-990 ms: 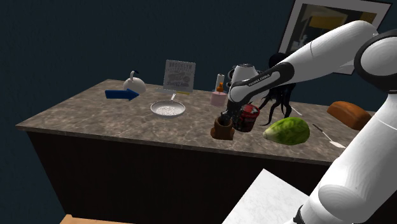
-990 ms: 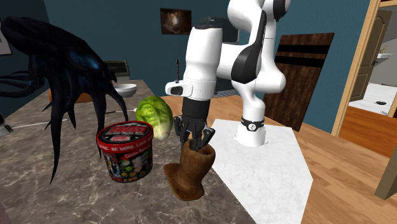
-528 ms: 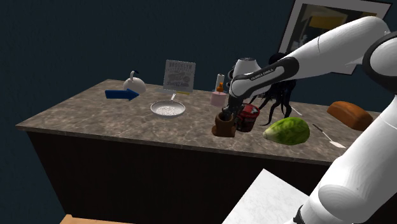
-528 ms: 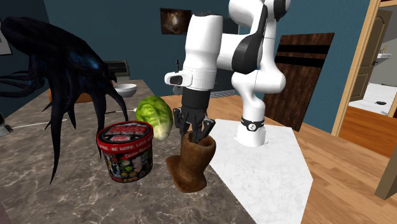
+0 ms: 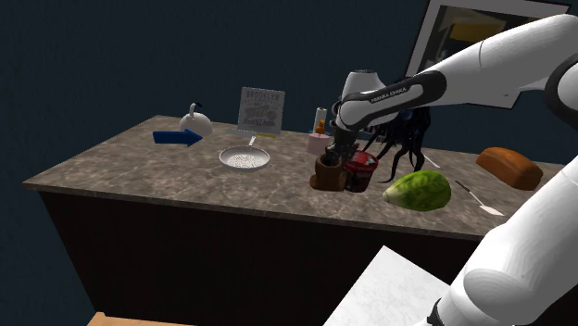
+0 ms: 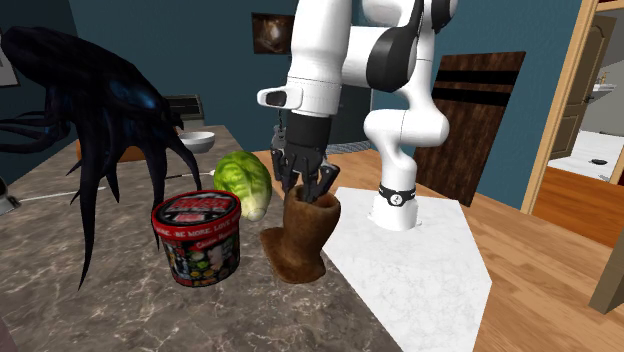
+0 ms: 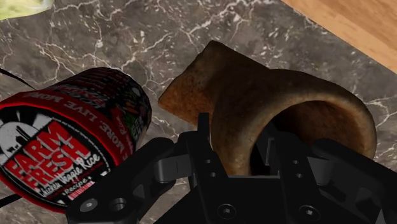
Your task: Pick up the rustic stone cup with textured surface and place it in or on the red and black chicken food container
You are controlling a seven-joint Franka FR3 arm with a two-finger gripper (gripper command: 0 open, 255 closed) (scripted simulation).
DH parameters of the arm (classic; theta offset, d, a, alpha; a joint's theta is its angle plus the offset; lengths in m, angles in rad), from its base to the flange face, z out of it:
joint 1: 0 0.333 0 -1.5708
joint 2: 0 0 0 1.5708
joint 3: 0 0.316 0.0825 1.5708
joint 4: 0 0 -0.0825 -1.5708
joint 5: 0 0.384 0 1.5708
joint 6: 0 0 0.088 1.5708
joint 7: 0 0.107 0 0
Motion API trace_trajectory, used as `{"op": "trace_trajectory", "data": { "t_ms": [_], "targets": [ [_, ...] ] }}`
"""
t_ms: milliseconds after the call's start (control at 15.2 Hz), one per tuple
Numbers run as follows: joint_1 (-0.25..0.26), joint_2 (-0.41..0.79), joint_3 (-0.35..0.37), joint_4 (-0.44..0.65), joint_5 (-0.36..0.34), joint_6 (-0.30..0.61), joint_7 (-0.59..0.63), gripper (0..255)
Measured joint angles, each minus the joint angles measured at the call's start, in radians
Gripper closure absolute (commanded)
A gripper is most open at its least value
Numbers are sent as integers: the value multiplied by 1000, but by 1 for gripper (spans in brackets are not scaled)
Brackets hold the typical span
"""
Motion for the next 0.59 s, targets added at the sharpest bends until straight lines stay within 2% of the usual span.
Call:
{"op": "trace_trajectory", "data": {
  "t_ms": [594],
  "targets": [
    [2,-42,5,84,4,-126,-10,255]
  ]
}}
